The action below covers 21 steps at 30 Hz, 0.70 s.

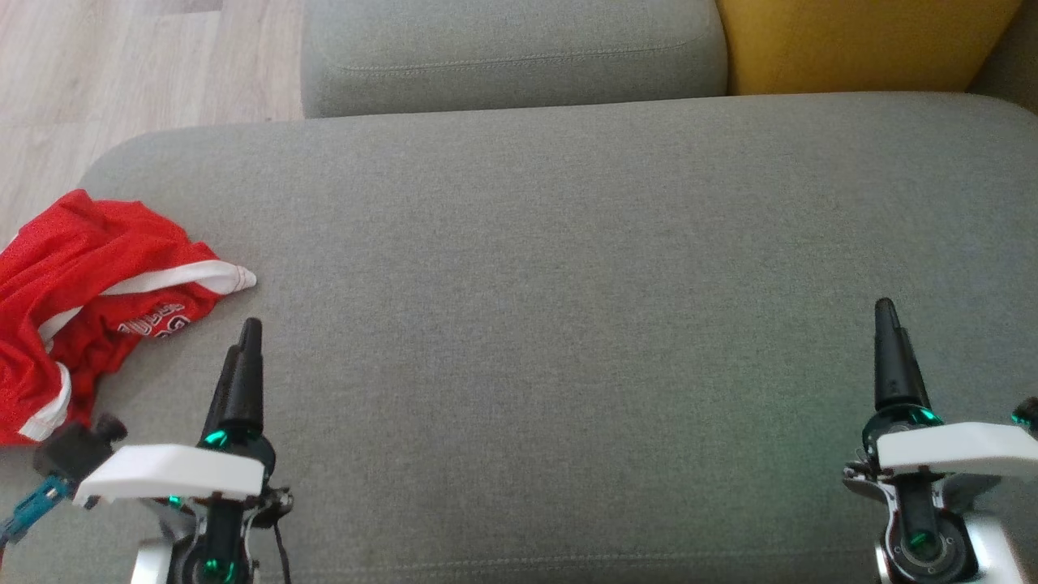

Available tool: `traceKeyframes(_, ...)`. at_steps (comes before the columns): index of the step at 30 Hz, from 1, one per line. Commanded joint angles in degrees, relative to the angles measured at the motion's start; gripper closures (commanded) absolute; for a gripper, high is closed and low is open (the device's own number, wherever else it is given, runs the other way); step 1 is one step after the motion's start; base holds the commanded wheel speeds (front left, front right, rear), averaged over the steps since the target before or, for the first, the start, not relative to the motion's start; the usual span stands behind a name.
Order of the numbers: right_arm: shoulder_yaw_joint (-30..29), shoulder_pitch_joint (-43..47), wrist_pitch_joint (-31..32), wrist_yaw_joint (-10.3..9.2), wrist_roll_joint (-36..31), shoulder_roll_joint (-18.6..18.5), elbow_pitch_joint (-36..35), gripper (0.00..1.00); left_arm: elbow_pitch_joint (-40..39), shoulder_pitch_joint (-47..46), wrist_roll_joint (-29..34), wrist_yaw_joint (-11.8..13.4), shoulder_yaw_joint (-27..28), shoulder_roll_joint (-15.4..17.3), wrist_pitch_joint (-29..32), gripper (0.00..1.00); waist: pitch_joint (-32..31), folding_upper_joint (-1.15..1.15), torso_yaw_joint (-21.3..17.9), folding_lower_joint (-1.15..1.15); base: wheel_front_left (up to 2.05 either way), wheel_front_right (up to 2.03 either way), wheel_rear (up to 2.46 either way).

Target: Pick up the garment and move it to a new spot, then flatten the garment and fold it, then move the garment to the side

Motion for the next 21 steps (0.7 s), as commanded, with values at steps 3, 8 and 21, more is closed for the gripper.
traceKeyframes(3,1.0,-2.5,-1.0,0.20,-3.9,-1.5,-2.6,0.00,-3.1,-3.0,3.7,0.0,-0.1,1.6,-1.1,0.00,0.0,0.00,0.0,0.00,0.00,0.00,0.00)
traceKeyframes(8,2.1,-2.3,-1.9,0.22,-9.2,-1.7,-2.5,0.00,-4.0,-2.9,8.5,0.9,-1.5,2.4,-1.9,0.00,-0.1,0.00,0.1,0.00,0.00,0.00,0.00)
traceKeyframes(21,3.7,-2.2,-4.1,0.26,-21.2,-1.5,-3.2,0.00,-5.4,-2.6,18.5,3.7,-5.0,5.1,-4.1,0.00,0.0,0.00,0.1,0.00,0.00,0.00,0.00)
